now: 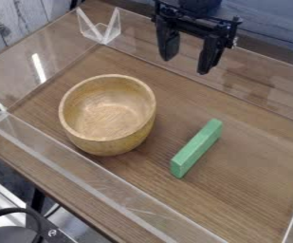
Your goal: Put the green block in the brown bowl
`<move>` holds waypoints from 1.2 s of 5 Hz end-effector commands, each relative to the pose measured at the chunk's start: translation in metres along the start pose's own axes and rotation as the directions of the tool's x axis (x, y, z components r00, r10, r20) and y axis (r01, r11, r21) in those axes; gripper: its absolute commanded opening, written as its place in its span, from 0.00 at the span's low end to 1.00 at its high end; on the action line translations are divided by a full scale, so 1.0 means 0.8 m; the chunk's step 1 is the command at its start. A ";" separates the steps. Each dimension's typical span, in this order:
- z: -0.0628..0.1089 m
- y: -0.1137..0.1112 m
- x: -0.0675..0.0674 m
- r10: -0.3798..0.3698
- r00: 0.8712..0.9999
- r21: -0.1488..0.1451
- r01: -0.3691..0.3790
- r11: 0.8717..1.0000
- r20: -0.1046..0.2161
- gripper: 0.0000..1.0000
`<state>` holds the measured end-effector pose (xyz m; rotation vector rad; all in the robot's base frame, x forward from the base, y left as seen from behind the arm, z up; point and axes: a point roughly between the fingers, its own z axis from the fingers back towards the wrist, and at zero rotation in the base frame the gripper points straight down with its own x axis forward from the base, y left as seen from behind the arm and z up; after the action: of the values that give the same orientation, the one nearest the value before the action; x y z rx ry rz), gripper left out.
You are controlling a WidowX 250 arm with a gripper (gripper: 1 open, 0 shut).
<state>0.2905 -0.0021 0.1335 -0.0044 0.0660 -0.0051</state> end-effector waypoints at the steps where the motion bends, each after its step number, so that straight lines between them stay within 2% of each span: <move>1: -0.013 -0.006 -0.011 -0.034 0.999 0.003 0.034 0.999 -0.019 1.00; 2: -0.034 -0.017 -0.031 -0.099 0.995 0.007 0.099 0.995 -0.034 1.00; 3: -0.058 -0.027 -0.040 -0.138 0.990 0.008 0.138 0.990 -0.030 1.00; 4: -0.079 -0.039 -0.044 -0.176 0.984 0.012 0.176 0.984 -0.024 1.00; 6: -0.110 -0.050 -0.038 -0.218 0.976 0.011 0.218 0.976 -0.024 1.00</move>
<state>0.2481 -0.0402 0.0397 0.0023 0.1245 -0.2164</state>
